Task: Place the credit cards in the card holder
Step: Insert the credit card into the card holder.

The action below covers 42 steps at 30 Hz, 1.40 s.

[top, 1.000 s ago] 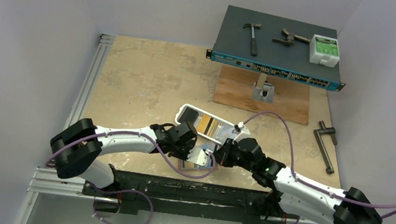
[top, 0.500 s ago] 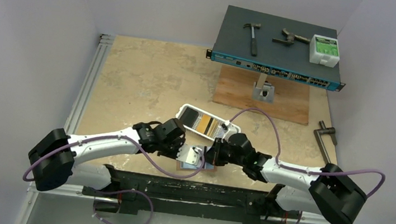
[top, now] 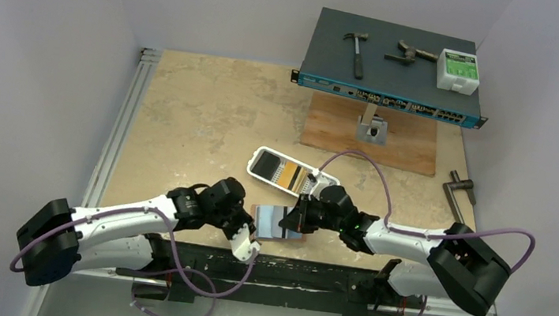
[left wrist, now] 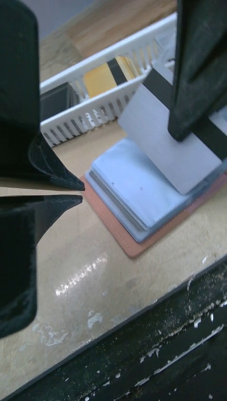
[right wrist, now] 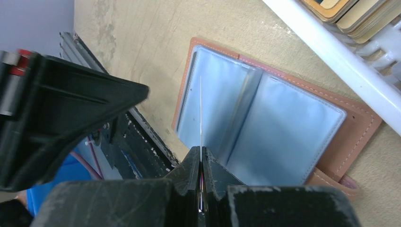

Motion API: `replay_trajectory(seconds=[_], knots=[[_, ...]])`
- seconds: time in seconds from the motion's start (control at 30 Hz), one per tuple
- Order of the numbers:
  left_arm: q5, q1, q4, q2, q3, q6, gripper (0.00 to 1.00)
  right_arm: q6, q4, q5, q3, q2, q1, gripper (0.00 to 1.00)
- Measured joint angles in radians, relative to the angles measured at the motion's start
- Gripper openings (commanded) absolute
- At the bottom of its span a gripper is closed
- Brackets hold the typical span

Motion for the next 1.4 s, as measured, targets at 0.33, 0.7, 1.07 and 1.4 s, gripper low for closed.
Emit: replay_trajectory(seconds=[0.33,0.7,1.07,1.4], knots=[[0.11,-0.005,0.184,0.051,-0.105,0.273,0.05,0.003,0.117,-0.107,-0.056,0.0,-0.126,0.0],[0.129,-0.005,0.235,0.091,-0.123,0.382,0.09,0.011,0.188,-0.129,-0.115,0.005,-0.154,0.0],[0.123,-0.005,0.251,0.164,-0.122,0.415,0.02,0.04,0.293,-0.149,-0.128,0.082,-0.154,0.0],[0.114,-0.009,0.236,0.192,-0.098,0.434,0.0,0.074,0.336,-0.147,-0.153,0.097,-0.155,0.0]])
